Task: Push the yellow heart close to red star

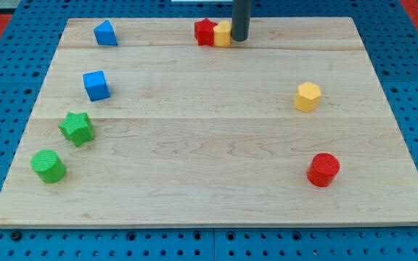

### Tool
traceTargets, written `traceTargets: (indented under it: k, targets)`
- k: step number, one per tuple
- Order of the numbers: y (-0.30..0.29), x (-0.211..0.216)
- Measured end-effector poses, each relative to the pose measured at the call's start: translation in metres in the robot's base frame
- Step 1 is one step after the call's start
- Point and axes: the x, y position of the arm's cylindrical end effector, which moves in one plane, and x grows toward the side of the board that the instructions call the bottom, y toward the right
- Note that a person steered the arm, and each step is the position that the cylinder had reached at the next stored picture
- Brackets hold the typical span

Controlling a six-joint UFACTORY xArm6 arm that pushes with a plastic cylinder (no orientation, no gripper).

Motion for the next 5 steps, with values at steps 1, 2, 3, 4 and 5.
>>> traceTargets:
  k: [1,2,3,4,5]
  targets:
    - [-0.003,-0.005]
    - [-0.016,-0.005]
    - [-0.030,-0.005]
    - [-0.030,-0.012]
    - [-0.033,-0.023]
